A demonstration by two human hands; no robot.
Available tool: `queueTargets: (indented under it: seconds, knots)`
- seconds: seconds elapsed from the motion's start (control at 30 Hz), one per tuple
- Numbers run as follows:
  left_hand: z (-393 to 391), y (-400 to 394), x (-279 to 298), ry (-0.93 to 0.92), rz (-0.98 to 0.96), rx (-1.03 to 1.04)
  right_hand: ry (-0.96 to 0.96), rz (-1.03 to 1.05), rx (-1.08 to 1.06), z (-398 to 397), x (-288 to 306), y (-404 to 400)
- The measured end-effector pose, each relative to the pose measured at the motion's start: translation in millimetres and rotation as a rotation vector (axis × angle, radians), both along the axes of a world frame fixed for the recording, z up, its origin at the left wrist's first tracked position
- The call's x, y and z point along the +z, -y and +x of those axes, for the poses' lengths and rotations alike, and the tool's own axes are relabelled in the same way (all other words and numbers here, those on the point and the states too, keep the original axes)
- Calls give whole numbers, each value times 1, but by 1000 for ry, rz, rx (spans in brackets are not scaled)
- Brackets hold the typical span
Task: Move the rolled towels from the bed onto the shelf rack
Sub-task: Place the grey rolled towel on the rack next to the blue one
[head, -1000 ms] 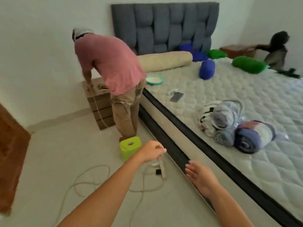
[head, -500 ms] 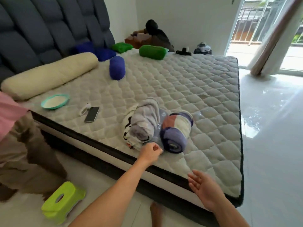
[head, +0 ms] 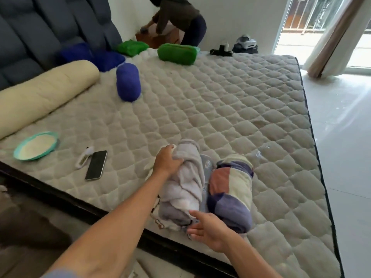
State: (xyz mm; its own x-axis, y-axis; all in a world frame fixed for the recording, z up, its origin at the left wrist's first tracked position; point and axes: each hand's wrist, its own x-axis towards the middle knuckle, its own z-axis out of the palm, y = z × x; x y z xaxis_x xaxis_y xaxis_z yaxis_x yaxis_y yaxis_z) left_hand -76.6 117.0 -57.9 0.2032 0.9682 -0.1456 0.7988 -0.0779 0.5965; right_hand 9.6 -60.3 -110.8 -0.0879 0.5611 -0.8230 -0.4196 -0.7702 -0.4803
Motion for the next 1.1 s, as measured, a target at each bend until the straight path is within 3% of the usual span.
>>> queueTargets:
  seconds: [0.13, 0.27, 0.53, 0.77, 1.1]
  knots:
    - [11, -22, -15, -84, -180, -183, -145, -85, -65, -3, -10, -11]
    - [19, -27, -23, -104, -208, -179, -251, -103, -227, -2, -19, -21]
    - [23, -33, -7, -215, -281, -204, -195, -98, -265, 18, -17, -22]
    - [10, 15, 31, -127, -297, -39, -108, 25, -111, 43, -10, 11]
    - [-61, 213, 86, 73, -197, 437, -127, 203, 150, 48, 15, 103]
